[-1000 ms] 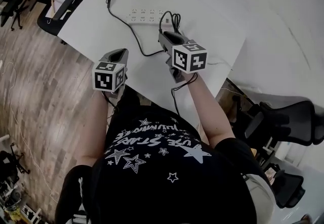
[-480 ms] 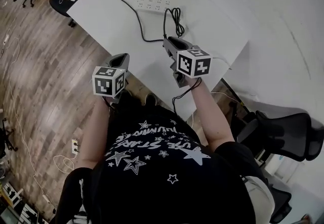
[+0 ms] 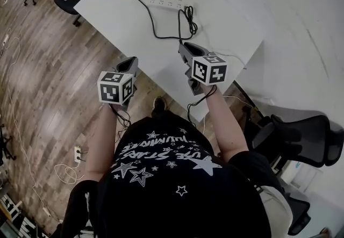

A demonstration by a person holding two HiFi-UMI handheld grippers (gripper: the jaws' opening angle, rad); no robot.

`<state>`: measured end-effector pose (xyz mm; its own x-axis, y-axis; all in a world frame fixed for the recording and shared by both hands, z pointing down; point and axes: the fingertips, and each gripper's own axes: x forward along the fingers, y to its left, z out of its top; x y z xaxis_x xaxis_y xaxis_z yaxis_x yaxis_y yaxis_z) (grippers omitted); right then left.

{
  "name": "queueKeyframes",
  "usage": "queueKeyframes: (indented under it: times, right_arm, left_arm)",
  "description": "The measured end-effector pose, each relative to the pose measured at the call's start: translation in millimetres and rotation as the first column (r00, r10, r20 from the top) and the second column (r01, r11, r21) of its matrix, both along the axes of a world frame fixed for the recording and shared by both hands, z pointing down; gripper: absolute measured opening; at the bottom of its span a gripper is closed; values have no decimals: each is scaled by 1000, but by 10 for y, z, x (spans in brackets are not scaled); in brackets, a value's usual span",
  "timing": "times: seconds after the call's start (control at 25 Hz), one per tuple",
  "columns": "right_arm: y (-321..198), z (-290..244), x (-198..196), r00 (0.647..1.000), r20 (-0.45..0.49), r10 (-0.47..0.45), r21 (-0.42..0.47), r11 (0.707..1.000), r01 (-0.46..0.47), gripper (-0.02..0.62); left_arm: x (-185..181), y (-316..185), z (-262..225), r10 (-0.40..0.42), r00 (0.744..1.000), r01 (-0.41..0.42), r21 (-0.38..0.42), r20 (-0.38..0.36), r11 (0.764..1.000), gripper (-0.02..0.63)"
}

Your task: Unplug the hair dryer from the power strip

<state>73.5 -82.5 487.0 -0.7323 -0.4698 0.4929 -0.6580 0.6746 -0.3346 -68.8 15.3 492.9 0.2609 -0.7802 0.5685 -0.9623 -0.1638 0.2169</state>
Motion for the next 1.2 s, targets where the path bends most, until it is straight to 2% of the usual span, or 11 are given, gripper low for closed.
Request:
queueKeyframes:
  times: [0.2, 0.8, 1.2]
  right_arm:
    - [227, 117, 169, 999, -35, 38, -6, 999, -38, 78]
    - [925, 287, 738, 993, -51, 109, -32, 993, -110, 74]
    - [1239, 394, 1006, 987, -73, 143, -38, 989, -146, 71]
  left_arm:
    - [88, 273, 58, 9, 1000, -9, -7, -26, 1000, 8]
    - [488, 1104, 195, 13, 999, -14, -41, -46, 999, 8]
    - [751, 1397, 260, 52, 997, -54, -47, -50, 997, 8]
